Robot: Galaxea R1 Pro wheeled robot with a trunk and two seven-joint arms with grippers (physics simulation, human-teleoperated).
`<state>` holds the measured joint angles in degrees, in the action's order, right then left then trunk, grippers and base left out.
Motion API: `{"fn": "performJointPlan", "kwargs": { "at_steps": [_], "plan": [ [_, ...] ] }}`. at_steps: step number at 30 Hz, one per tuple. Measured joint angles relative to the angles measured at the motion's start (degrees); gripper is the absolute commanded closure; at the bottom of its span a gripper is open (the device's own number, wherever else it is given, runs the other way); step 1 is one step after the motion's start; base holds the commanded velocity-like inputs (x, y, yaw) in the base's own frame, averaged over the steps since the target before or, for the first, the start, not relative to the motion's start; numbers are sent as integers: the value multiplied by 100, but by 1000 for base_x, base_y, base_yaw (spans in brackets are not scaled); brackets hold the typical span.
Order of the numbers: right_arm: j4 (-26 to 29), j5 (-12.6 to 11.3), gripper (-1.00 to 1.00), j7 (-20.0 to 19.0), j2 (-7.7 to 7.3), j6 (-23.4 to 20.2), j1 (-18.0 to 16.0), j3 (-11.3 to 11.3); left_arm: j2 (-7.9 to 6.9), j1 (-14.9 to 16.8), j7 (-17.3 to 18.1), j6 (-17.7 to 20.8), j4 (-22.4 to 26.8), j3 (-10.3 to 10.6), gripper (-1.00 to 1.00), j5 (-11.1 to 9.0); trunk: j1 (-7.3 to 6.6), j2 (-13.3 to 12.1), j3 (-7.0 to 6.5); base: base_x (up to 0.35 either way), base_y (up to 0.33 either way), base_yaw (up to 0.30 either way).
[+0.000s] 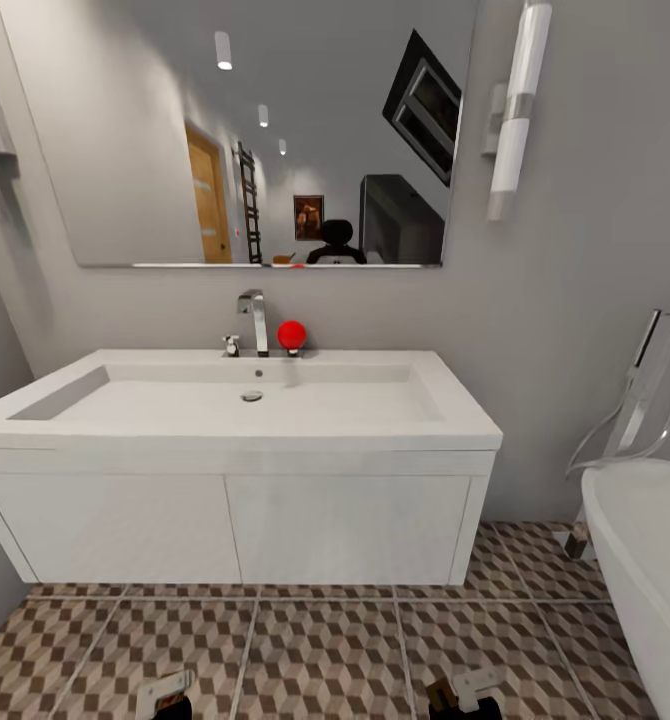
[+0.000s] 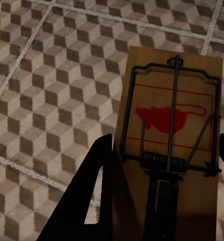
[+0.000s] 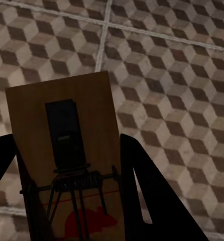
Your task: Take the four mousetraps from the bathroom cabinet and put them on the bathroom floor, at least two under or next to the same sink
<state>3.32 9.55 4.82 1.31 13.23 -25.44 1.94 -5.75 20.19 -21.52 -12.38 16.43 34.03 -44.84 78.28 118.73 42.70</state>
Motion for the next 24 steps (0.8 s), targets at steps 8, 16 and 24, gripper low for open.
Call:
{"fn": "performJointPlan", "kwargs": {
  "at_steps": [8, 16, 24],
  "plan": [
    [0, 0, 100, 0, 0, 1, 0, 0, 0, 0, 0, 0, 0, 0, 100, 0, 176, 321, 144, 0, 0, 0],
    [0, 0, 100, 0, 0, 1, 0, 0, 0, 2, 0, -8, 0, 0, 100, 0, 352, 642, 287, 0, 0, 0],
    [0, 0, 100, 0, 0, 1, 0, 0, 0, 1, 8, -9, 8, 0, 100, -9, 527, 963, 431, 0, 0, 0]
  ]
}}
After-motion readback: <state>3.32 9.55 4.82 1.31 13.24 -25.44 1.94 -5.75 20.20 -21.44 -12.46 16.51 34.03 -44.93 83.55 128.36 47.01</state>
